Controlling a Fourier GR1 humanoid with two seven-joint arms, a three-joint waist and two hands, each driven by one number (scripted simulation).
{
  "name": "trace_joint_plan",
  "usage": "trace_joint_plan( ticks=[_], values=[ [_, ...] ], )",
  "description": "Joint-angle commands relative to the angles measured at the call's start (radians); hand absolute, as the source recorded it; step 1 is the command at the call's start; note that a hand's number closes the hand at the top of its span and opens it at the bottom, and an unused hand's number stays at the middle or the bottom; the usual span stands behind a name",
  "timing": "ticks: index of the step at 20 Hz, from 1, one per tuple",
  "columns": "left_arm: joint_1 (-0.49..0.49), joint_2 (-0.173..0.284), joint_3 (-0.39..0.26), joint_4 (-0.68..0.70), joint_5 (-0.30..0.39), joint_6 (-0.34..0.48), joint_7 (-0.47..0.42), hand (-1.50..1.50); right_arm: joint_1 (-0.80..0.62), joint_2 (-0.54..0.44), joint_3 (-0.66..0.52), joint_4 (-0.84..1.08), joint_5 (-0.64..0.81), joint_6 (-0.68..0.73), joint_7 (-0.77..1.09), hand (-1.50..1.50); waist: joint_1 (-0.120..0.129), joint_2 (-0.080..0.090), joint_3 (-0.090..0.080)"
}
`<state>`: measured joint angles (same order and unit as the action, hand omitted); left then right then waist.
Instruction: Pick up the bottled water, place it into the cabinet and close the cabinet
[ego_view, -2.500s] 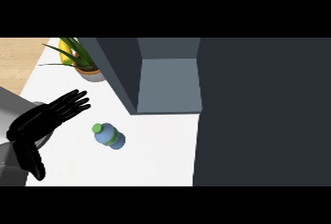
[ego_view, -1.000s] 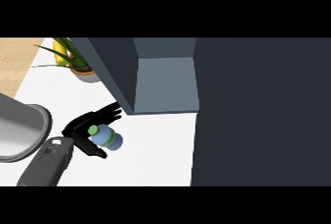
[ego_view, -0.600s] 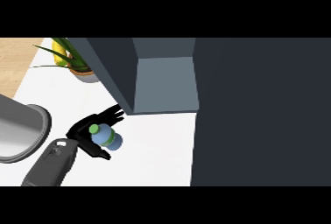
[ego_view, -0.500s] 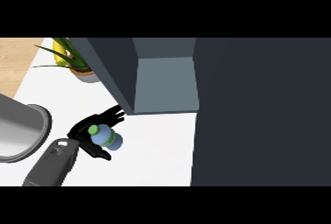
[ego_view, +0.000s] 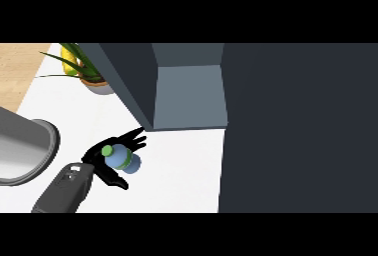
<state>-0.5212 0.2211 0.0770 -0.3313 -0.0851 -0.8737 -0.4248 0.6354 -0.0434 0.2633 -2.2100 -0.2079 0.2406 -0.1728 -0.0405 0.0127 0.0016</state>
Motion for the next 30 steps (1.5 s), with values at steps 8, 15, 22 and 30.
trace_joint_plan(
  ticks=[8, 15, 22, 30],
  values=[
    [0.030, -0.075, -0.051, -0.029, 0.024, -0.253, -0.086, -1.50, -0.015, 0.012, 0.027, 0.005, 0.014, -0.014, 0.015, -1.50, 0.004, 0.002, -0.009],
    [0.042, -0.115, -0.080, -0.065, 0.044, -0.256, -0.080, 1.50, -0.002, -0.007, -0.009, 0.018, -0.007, -0.001, -0.006, -1.50, 0.008, -0.003, -0.005],
    [0.075, -0.061, 0.024, -0.092, 0.145, -0.088, -0.101, 1.50, -0.010, -0.001, -0.015, 0.030, 0.000, -0.015, -0.009, -1.50, 0.030, -0.007, -0.004],
    [0.201, -0.043, 0.267, -0.125, 0.325, 0.269, -0.227, 1.50, -0.057, 0.008, -0.040, 0.064, -0.003, -0.031, -0.004, -1.50, 0.049, -0.010, -0.003]
  ],
)
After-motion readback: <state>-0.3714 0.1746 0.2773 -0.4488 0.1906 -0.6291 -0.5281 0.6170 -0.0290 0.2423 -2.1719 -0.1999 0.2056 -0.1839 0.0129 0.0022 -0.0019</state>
